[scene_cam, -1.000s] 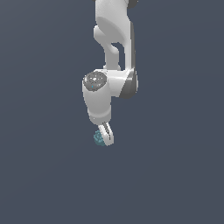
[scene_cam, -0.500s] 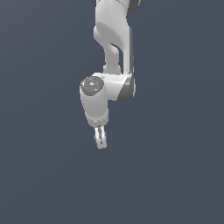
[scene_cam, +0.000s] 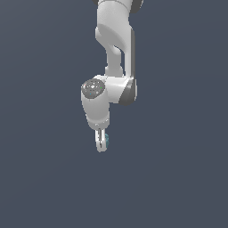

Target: Pick up the object and move it to a goal position.

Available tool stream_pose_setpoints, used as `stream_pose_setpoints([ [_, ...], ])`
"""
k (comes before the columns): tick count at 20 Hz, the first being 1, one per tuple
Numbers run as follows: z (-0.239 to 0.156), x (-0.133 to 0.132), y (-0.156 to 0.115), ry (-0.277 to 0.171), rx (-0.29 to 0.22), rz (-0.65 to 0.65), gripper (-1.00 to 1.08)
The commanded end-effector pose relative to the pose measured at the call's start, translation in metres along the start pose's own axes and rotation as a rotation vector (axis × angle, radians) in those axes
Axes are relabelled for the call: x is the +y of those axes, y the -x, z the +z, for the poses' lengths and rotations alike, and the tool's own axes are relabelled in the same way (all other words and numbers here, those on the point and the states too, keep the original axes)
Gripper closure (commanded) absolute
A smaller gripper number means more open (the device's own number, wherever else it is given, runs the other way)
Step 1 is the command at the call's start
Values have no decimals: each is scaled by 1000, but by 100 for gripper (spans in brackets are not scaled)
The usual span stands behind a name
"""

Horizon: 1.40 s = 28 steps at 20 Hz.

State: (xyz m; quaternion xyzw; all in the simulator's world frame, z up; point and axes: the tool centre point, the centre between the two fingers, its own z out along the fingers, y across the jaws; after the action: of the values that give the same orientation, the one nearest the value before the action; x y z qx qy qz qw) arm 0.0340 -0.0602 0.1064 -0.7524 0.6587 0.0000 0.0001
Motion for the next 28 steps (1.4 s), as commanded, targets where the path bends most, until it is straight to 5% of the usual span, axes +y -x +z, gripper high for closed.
stream_pose_setpoints([
  [1,3,0,0,0,0,0,-92],
  [15,50,0,0,0,0,5,-92],
  [16,50,0,0,0,0,5,108],
  [28,49,-1,0,-1,0,5,108],
])
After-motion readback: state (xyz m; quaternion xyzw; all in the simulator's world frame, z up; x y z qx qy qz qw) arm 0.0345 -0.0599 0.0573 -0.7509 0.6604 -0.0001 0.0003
